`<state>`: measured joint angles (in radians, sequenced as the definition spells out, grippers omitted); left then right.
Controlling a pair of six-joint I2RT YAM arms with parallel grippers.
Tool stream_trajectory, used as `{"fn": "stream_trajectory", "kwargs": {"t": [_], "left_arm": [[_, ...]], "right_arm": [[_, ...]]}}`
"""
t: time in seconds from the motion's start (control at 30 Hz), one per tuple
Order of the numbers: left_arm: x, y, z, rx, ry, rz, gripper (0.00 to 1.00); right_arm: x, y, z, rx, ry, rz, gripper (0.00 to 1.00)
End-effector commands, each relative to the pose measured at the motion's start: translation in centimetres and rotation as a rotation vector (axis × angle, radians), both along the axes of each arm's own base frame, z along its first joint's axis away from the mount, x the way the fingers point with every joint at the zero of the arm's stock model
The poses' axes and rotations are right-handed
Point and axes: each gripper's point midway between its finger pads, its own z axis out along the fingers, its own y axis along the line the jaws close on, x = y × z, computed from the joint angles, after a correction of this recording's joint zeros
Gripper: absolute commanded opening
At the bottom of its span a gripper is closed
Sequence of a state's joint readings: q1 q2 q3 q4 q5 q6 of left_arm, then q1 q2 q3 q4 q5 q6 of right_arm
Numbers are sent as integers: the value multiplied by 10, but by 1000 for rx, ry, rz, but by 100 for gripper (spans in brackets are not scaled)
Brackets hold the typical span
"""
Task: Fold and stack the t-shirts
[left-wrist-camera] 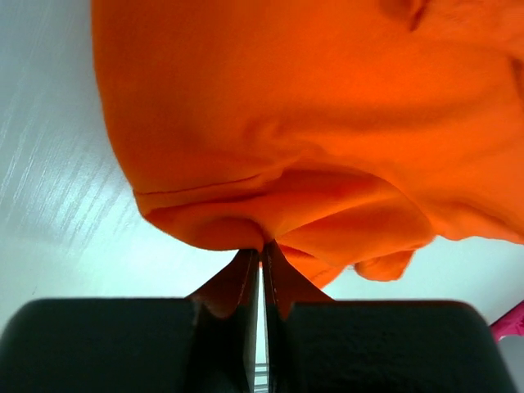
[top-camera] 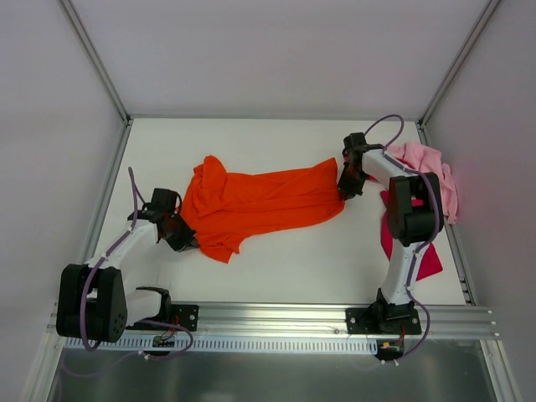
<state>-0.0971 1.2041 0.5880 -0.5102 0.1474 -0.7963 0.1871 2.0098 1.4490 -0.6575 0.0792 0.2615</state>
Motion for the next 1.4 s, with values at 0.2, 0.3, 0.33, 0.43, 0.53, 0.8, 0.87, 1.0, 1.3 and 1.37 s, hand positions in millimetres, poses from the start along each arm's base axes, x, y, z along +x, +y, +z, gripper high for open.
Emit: {"fn": "stream_trajectory", "kwargs": {"t": [0.2, 0.3, 0.33, 0.43, 0.53, 0.8, 0.87, 1.0, 1.3, 1.37], "left_arm": [[62, 3, 60, 32, -195, -5, 0], [80, 2, 67, 35, -208, -5, 0], [88, 2, 75, 35, -231, -4, 0], [98, 3, 79, 38, -237, 2, 0], [103, 7, 76, 45, -234, 5, 0], [107, 15, 78, 56, -245, 19, 0], [104, 16, 76, 59, -242, 18, 0], [100, 16, 71, 56, -228, 17, 0], [97, 15, 65, 50, -220, 14, 0], [95, 14, 64, 48, -217, 13, 0]], "right_arm": [[6, 8, 39, 68, -47, 34, 1], [6, 8, 41, 69, -53, 34, 1], [5, 13, 42, 103, -46, 40, 1], [8, 16, 49, 117, -64, 41, 1], [11, 19, 59, 134, -77, 45, 1], [13, 9, 80, 78, -56, 62, 48], [7, -3, 84, 14, -46, 54, 50], [-12, -6, 89, 1, -2, 52, 59], [-74, -19, 68, -50, 81, 22, 44], [-81, -20, 61, -57, 105, 17, 43]]}}
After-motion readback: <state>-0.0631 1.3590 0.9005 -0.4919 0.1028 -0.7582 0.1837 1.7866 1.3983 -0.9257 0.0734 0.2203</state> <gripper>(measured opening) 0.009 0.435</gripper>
